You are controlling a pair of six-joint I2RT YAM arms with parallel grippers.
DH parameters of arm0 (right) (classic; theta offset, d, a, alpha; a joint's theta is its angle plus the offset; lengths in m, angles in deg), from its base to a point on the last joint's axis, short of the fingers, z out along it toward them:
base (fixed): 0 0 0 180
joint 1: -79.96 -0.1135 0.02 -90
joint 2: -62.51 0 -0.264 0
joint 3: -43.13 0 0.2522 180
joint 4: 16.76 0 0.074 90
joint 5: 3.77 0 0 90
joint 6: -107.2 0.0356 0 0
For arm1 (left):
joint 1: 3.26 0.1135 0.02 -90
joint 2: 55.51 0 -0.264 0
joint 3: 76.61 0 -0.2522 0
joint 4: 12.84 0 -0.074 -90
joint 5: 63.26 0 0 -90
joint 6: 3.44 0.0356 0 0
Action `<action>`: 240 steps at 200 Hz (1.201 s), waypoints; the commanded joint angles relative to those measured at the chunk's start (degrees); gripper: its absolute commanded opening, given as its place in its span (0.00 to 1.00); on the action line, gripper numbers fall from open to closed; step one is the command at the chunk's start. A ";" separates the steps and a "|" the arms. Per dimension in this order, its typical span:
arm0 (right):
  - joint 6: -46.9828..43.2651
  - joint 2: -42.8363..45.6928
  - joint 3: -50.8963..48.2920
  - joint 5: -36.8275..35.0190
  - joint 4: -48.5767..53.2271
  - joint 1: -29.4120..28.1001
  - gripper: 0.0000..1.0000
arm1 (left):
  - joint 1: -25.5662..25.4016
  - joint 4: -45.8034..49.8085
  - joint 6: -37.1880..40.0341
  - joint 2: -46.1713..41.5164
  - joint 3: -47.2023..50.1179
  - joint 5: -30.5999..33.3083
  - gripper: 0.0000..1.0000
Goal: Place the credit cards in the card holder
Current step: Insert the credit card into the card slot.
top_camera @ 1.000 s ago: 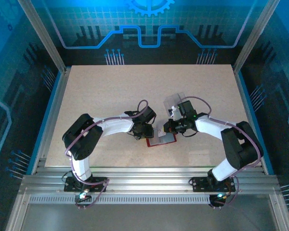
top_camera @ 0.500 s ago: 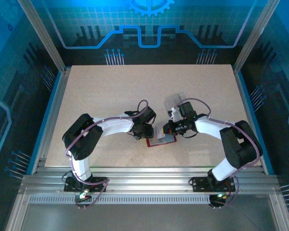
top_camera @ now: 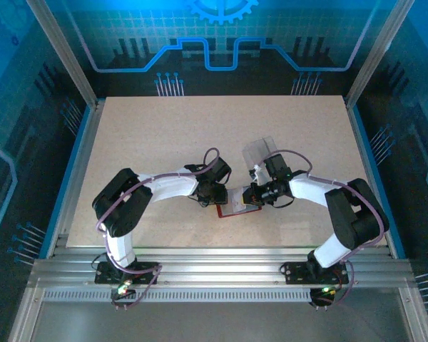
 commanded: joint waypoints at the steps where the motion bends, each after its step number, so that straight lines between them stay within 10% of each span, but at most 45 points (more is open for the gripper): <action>1: -1.32 -1.80 -0.52 0.09 3.54 1.00 0.00 | -0.40 1.57 -1.14 1.82 0.55 0.68 0.35; 179: 1.98 -10.34 3.35 1.48 -2.30 -4.95 0.01 | -0.59 0.17 -1.80 1.47 0.55 -1.29 0.35; 240: 0.81 -6.88 3.82 -1.09 1.46 -4.90 0.27 | -0.31 -0.05 -2.33 0.34 0.98 -1.86 0.35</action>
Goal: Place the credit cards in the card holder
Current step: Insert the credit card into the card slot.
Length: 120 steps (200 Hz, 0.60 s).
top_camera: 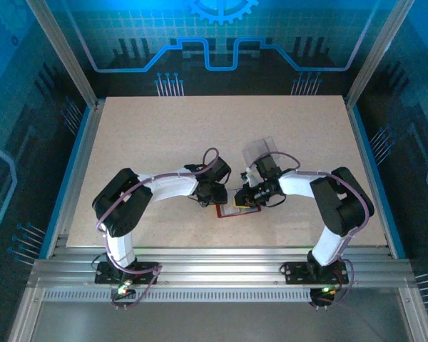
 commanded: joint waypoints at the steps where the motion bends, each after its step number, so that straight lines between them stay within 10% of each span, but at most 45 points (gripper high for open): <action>1: -0.85 1.46 0.35 -3.49 3.75 -1.47 0.28 | -0.30 -0.07 -1.02 0.33 0.98 -1.86 0.35; 120: -3.70 3.44 6.23 -9.62 12.86 -2.74 0.41 | 3.04 -4.96 -2.36 -4.44 4.15 -9.22 0.36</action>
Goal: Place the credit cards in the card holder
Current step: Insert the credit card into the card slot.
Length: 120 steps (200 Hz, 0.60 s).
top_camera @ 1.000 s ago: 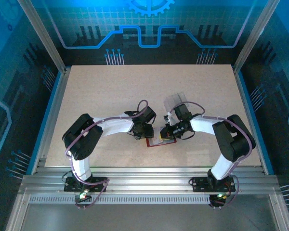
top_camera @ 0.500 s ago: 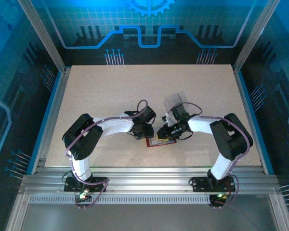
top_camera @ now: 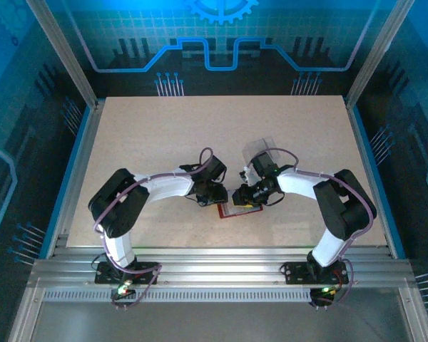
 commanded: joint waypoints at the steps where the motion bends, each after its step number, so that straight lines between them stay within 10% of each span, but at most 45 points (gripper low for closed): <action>1: -1.41 1.29 2.69 -2.58 4.21 -0.84 0.41 | 0.80 -0.90 -0.65 -2.53 1.16 -3.23 0.36; 120: -1.75 -1.33 4.97 -3.43 4.58 -2.05 0.37 | 1.82 -2.75 -1.52 -3.26 2.30 -5.21 0.27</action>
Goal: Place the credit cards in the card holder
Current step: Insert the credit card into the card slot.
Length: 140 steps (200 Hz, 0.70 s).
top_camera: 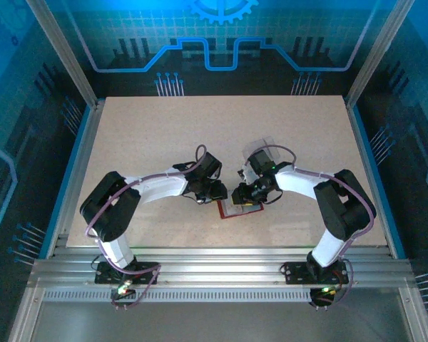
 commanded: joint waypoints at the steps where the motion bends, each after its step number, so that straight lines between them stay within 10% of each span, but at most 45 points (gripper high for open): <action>1: -0.40 -1.24 1.87 -0.37 1.01 -0.93 0.37 | 0.44 -0.56 -0.23 0.39 0.73 -1.92 0.27; 140: 1.08 -3.74 2.90 -1.11 -0.92 -3.70 0.31 | 0.44 -4.08 -1.37 3.15 2.05 -3.80 0.16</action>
